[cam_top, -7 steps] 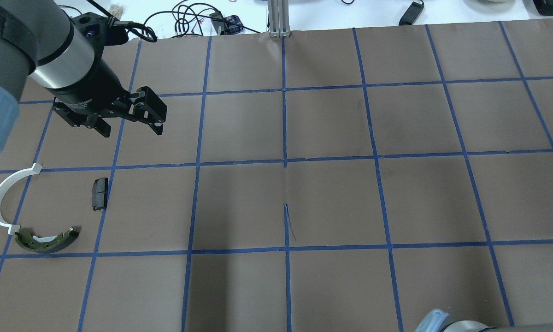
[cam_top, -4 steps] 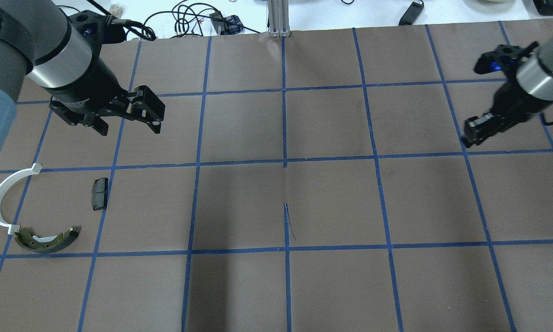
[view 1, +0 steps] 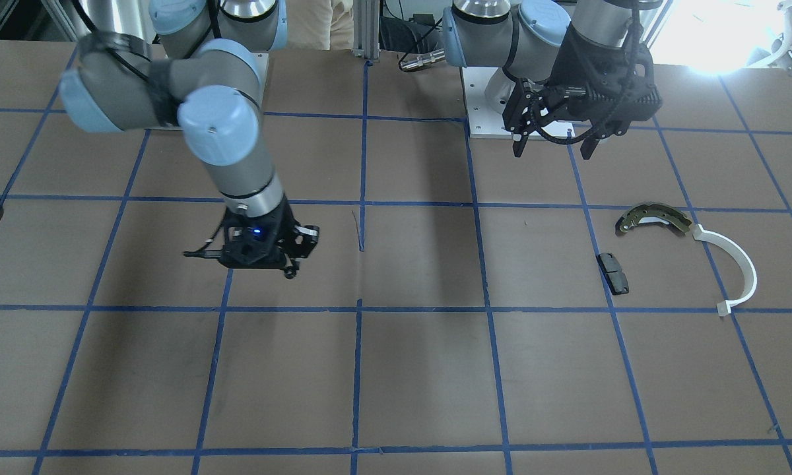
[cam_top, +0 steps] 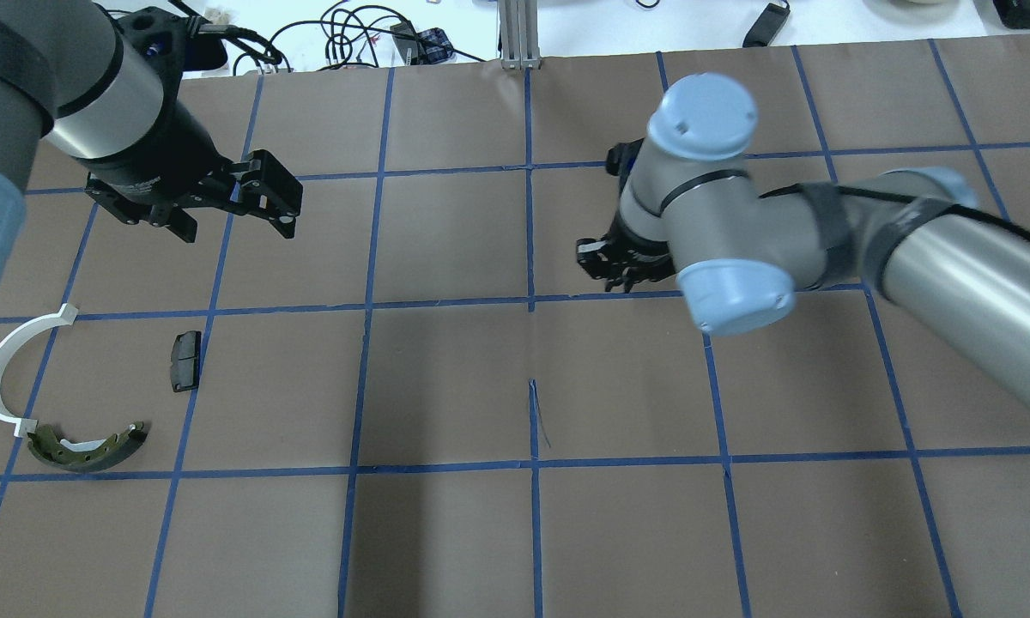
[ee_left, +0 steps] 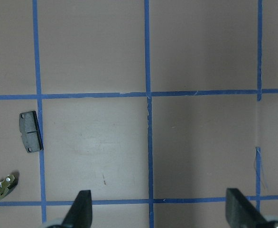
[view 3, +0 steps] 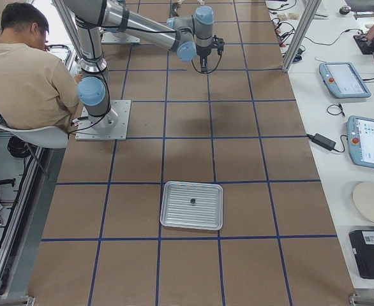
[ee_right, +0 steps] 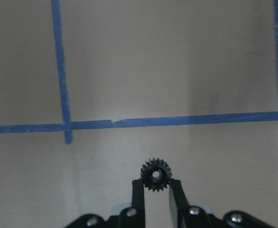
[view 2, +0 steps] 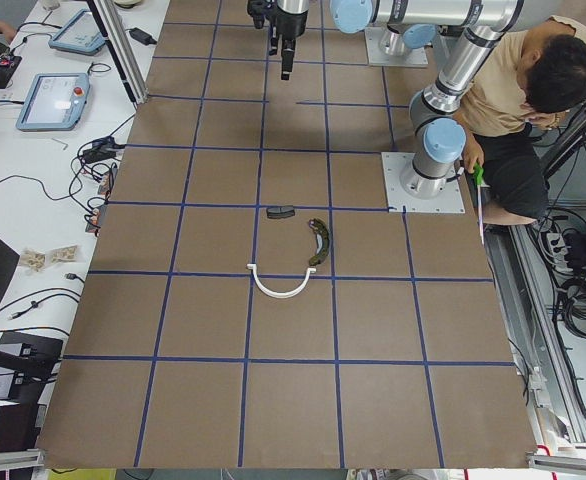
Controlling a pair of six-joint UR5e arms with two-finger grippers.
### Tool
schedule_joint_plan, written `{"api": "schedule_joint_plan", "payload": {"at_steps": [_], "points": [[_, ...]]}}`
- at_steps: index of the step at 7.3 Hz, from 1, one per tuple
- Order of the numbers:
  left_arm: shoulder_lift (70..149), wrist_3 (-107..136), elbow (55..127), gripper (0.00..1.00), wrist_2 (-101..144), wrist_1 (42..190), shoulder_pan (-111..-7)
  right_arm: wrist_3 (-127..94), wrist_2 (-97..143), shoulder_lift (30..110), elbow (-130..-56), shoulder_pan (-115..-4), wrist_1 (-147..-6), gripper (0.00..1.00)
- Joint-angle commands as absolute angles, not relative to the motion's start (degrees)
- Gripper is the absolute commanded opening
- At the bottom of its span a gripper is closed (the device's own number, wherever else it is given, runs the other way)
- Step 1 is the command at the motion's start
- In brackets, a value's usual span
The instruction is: Place bearing gear from tray to pile
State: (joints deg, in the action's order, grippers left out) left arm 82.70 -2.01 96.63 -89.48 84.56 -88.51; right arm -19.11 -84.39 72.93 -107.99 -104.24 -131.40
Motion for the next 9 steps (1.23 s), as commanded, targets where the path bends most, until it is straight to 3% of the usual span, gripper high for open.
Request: {"api": "schedule_joint_plan", "payload": {"at_steps": [1,2,3,6,9], "points": [[82.71,-1.67,96.68,1.00,-89.47,84.02,-88.42,-30.13,-83.67,62.96,-107.49,-112.13,-143.76,0.16],[82.71,-1.58,96.68,1.00,-89.39,84.11,-88.42,-30.23,-83.76,62.58,-107.49,-112.32,-143.70,0.22],[82.71,-1.58,96.68,1.00,-89.38,84.11,-88.42,-29.36,-84.19,62.49,-106.97,-112.32,-143.70,0.99],[82.53,-1.85,96.59,1.00,-89.47,84.72,-88.33,-17.91,-86.82,70.19,-97.86,-106.12,-121.30,1.00],[85.77,3.73,96.42,1.00,-88.52,84.03,-89.55,12.03,-91.48,82.40,-94.92,-84.91,-100.25,0.99]]}}
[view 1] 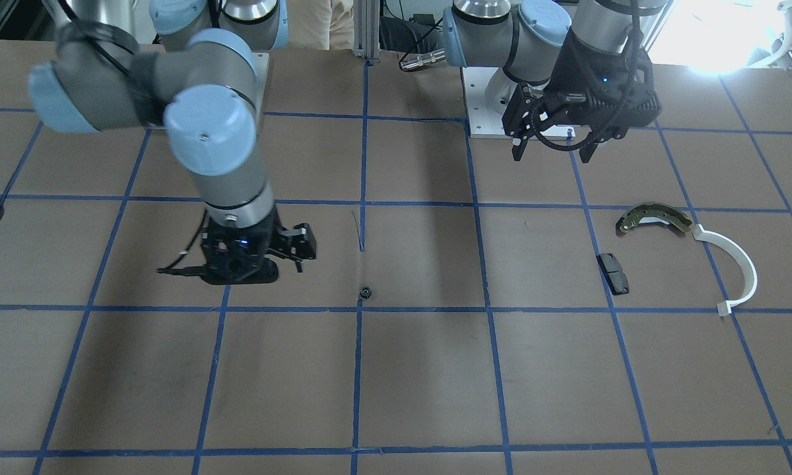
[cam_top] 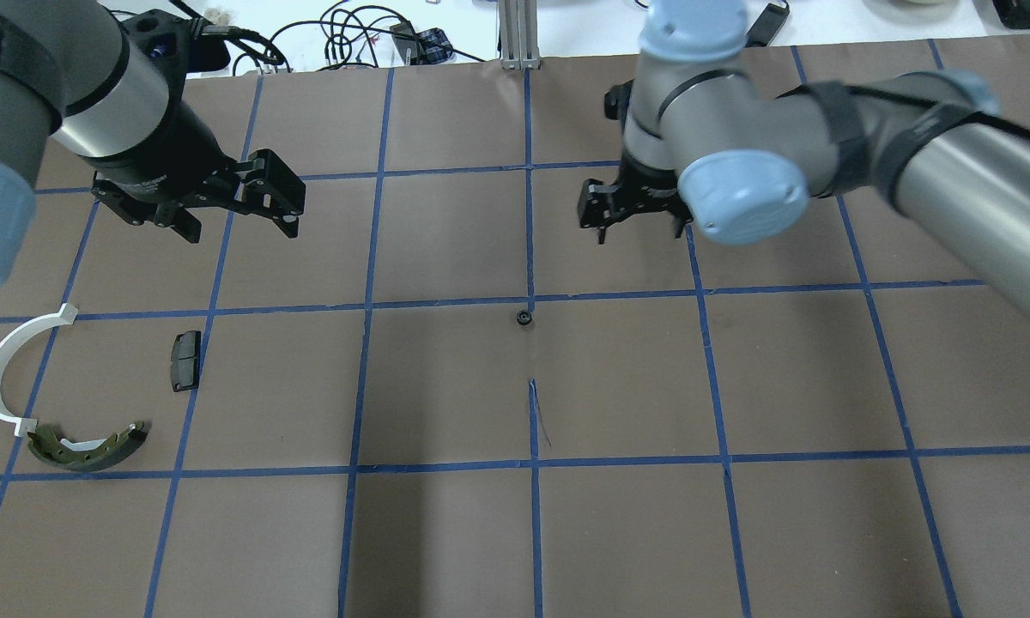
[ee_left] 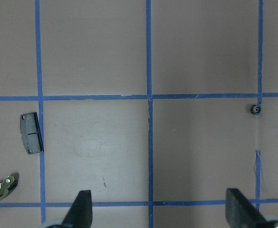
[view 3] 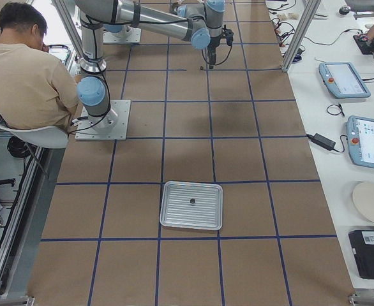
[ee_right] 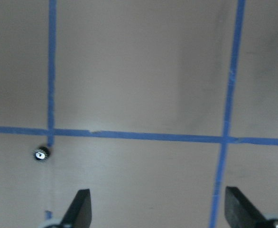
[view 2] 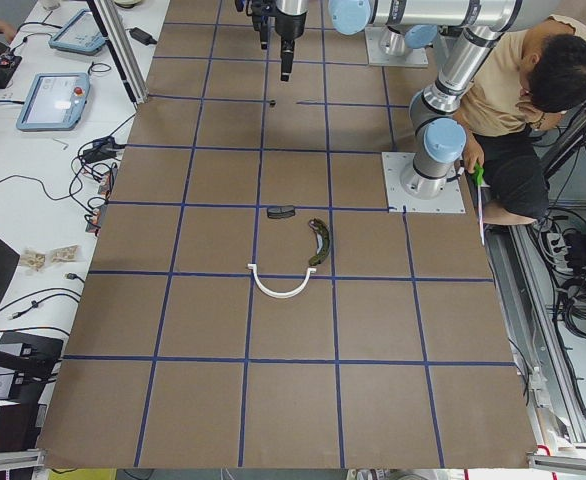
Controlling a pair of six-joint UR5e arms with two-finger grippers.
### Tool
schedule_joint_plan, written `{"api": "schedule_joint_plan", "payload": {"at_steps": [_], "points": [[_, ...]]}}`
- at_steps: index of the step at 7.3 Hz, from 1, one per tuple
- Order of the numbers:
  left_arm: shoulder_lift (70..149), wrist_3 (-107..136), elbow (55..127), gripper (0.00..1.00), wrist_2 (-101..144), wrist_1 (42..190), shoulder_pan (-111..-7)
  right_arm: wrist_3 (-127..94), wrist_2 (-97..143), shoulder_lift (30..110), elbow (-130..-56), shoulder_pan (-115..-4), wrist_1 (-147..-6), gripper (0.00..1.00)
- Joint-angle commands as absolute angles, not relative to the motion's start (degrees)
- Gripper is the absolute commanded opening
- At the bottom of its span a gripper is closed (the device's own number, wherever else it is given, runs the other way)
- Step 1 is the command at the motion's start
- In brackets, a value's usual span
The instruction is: Place bearing gear from tray to pile
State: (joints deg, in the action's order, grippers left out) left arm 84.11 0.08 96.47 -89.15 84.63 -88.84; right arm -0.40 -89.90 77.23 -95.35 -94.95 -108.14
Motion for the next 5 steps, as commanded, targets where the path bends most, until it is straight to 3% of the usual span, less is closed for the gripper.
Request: {"api": "schedule_joint_plan", "payload": {"at_steps": [1,5], "points": [[88.22,5.43,96.24,1.00,-88.59,80.98,-93.30,23.70,-91.84,84.79,-95.10,-75.51,-97.67,0.99],[100.17,12.98,96.42,1.00,-89.03,72.44,-103.42,65.11,-97.12,80.28,-97.72,-45.24,-107.25,1.00]]}}
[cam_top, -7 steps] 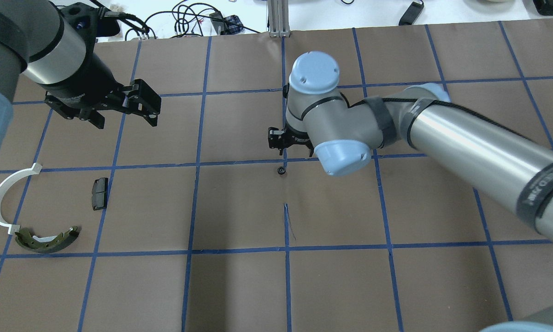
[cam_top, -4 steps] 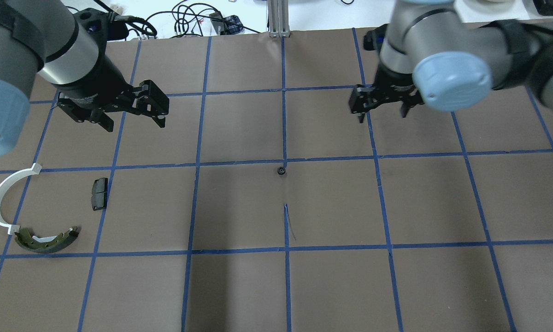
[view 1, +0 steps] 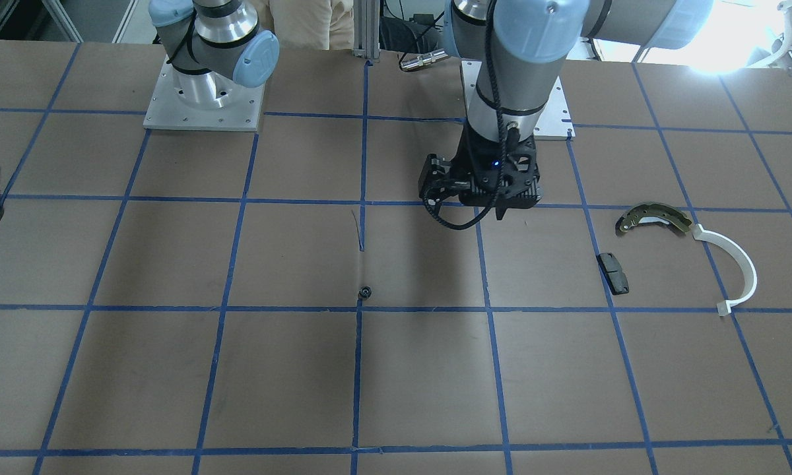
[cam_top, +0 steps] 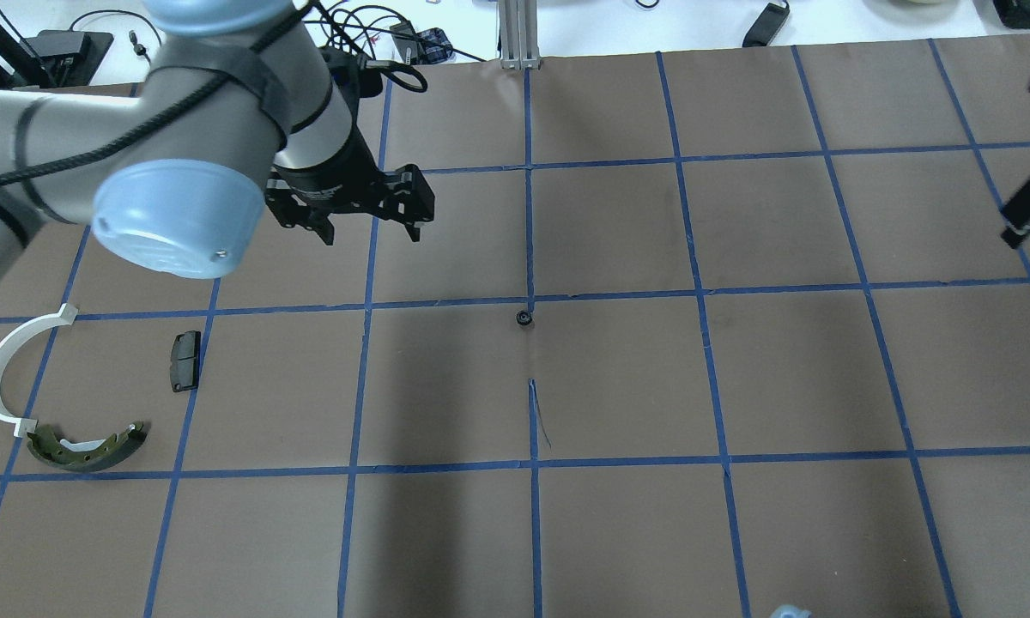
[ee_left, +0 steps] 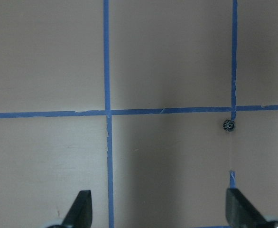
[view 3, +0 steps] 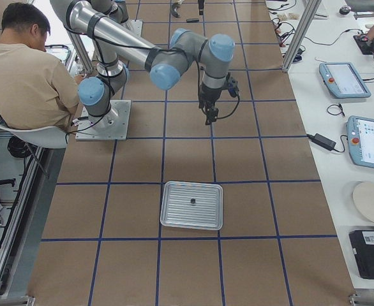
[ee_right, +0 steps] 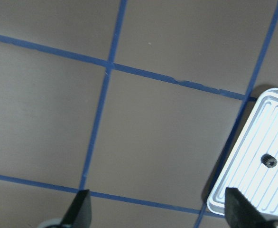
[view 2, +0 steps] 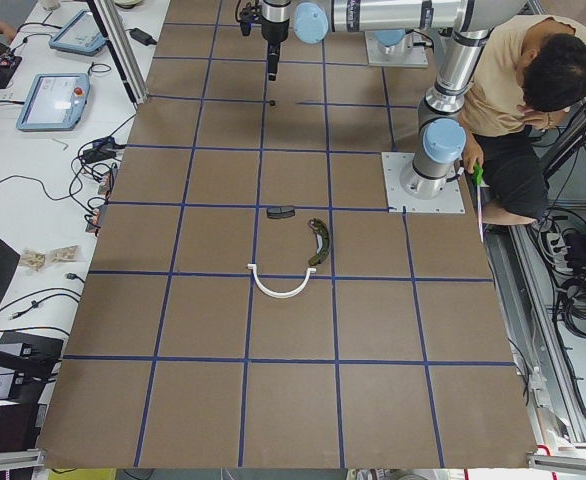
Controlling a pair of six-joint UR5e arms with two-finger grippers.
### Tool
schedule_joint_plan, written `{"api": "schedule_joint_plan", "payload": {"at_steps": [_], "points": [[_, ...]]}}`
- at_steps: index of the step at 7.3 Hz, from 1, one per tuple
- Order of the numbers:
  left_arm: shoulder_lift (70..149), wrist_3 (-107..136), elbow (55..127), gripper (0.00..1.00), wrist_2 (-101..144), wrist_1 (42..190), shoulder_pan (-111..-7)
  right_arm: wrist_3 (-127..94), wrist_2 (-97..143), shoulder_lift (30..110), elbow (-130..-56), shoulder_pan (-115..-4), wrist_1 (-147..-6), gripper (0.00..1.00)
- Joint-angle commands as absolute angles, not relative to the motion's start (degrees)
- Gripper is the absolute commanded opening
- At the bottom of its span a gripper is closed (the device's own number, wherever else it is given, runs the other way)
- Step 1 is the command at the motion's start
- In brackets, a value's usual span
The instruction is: Place bearing gear from tray to pile
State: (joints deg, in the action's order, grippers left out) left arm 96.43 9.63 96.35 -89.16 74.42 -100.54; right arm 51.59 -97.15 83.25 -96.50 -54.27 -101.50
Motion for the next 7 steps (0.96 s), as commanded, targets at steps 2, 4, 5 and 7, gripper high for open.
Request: {"api": "schedule_joint_plan", "payload": {"at_steps": [2,4,5,7], "points": [[106.76,15.01,96.42,1.00,-89.30,68.49,-107.56,87.09,-92.85,66.26,-98.17,-36.86,-125.41,0.99],[113.08,20.98,96.50,1.00,-89.03,61.73,-110.29,89.73,-91.67,60.48,-98.43,-34.37,-129.64,0.90],[115.73,22.66,96.42,1.00,-89.12,59.35,-112.22,89.48,-91.58,59.77,-98.44,-34.37,-129.29,0.89],[119.69,23.72,96.50,1.00,-89.38,54.51,-113.64,89.56,-91.49,59.24,-98.53,-34.37,-129.11,0.78]]}}
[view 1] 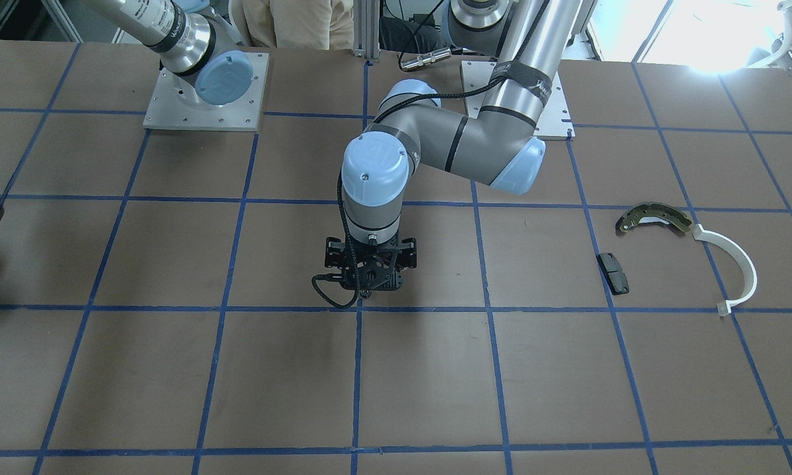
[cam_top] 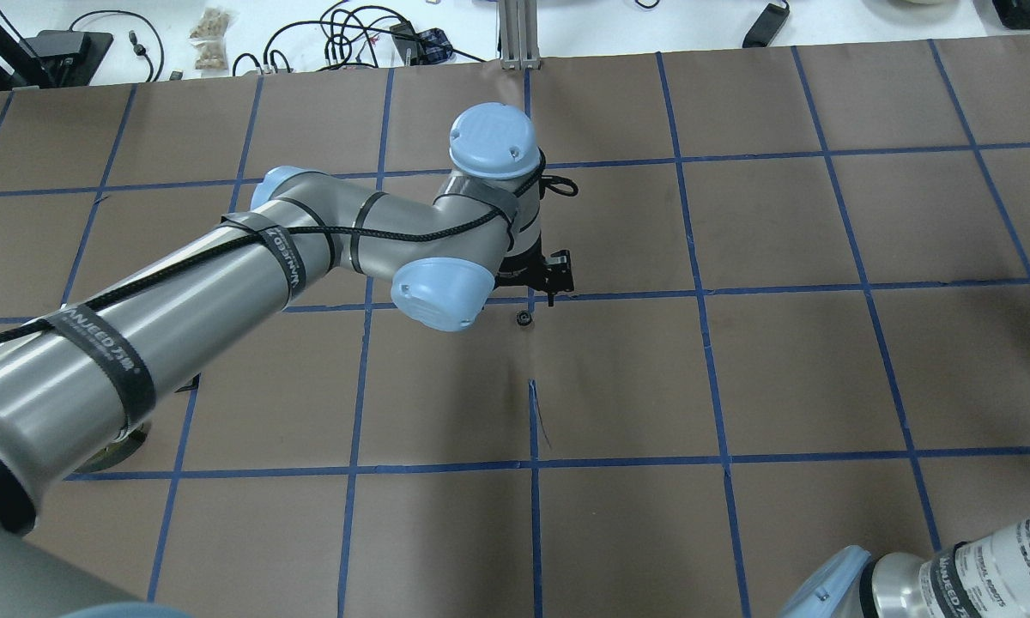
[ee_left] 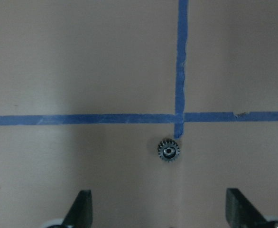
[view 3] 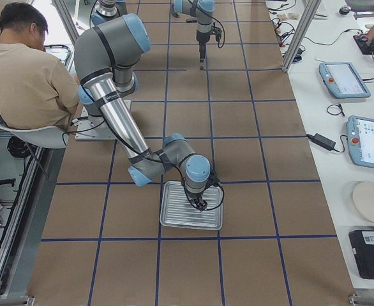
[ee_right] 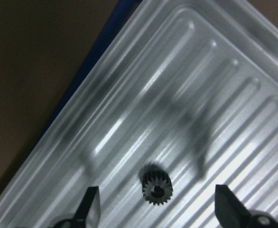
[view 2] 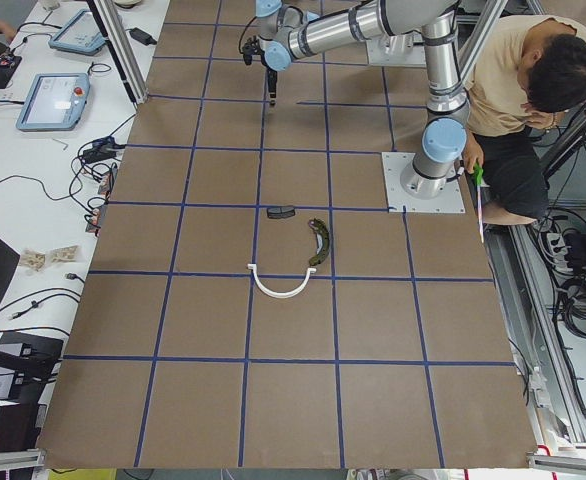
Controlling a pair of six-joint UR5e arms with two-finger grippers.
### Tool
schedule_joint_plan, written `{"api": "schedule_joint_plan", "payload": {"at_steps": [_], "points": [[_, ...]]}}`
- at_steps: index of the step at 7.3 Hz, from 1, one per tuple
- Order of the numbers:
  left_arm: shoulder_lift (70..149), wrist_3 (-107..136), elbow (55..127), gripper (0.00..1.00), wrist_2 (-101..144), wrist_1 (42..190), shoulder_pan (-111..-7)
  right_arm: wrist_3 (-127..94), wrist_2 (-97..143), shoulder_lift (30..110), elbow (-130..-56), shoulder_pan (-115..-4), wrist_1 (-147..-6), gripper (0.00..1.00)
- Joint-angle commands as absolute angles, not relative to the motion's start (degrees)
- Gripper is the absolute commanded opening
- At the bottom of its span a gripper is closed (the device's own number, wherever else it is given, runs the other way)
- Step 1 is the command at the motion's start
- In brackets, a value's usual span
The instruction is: Place bearing gear from tray to pile
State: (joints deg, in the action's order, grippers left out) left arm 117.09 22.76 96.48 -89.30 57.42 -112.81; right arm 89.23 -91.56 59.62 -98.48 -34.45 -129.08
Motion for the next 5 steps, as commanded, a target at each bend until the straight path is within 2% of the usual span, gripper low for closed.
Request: {"api": "schedule_joint_plan", "payload": {"at_steps": [1,2,3,4,5], "points": [[120.84,24.25,96.33,1.00,-89.38,54.32,-113.64,89.39,-91.58,59.24,-98.53,-34.37,-129.02,0.70],[121.20,24.26,95.98,0.98,-89.38,53.97,-113.64,89.65,-91.58,59.24,-98.53,-34.37,-129.11,0.52],[121.64,25.04,96.59,0.98,-89.38,54.05,-113.64,89.39,-91.67,59.33,-98.44,-34.37,-129.29,0.29],[121.38,24.87,96.42,0.86,-89.38,54.23,-113.38,89.73,-91.58,59.24,-98.52,-34.37,-129.11,0.11],[121.81,25.40,96.33,0.82,-88.95,54.05,-113.29,89.39,-91.67,59.33,-98.44,-34.37,-128.85,0.05]]}}
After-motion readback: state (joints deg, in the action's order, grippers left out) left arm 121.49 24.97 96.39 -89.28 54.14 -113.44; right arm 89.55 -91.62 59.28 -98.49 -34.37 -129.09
